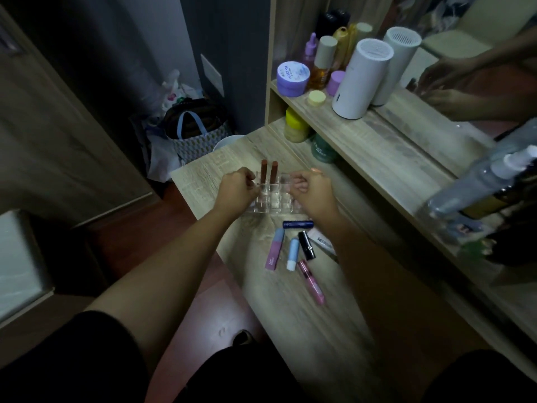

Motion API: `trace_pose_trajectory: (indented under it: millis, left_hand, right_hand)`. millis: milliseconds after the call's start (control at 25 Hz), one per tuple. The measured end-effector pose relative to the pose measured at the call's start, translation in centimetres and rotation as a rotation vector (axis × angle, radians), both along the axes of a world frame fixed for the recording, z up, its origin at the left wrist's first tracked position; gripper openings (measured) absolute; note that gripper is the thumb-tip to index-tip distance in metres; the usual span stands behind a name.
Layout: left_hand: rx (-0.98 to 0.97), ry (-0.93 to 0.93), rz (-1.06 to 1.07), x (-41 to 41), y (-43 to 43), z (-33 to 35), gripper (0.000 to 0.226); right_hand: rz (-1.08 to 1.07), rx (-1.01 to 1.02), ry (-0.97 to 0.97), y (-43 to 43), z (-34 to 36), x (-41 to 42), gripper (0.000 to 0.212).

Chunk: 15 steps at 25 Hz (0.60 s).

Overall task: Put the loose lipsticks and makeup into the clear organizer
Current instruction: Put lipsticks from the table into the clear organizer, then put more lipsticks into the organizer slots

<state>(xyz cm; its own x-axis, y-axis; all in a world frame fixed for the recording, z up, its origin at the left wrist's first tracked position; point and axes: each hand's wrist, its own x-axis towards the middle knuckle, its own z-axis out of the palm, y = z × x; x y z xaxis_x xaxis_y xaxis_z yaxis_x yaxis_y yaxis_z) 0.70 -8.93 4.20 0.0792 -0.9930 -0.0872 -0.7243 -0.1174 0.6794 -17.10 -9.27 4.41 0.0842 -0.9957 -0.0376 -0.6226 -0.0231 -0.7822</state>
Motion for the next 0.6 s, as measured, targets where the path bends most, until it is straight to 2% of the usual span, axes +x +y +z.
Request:
trace_pose_trajectory:
  millis: [160, 360, 600]
  left_hand:
    - [0.021, 0.025, -0.021, -1.9, 4.0, -0.6, 0.016]
    - [0.056, 0.028, -0.032, -4.5, 7.9, -1.8, 0.017]
    - [0.085, -0.06, 0.084, -6.4, 10.2, -3.3, 0.024]
  right_hand:
    - [0.005, 0.058, 0.024, 2.9, -0.6, -3.1, 0.03]
    - [-0.067, 0.07, 0.086, 6.3, -2.5, -7.4, 0.024]
    - [-0.089, 0.098, 0.205, 8.5, -4.5, -10.9, 0.025]
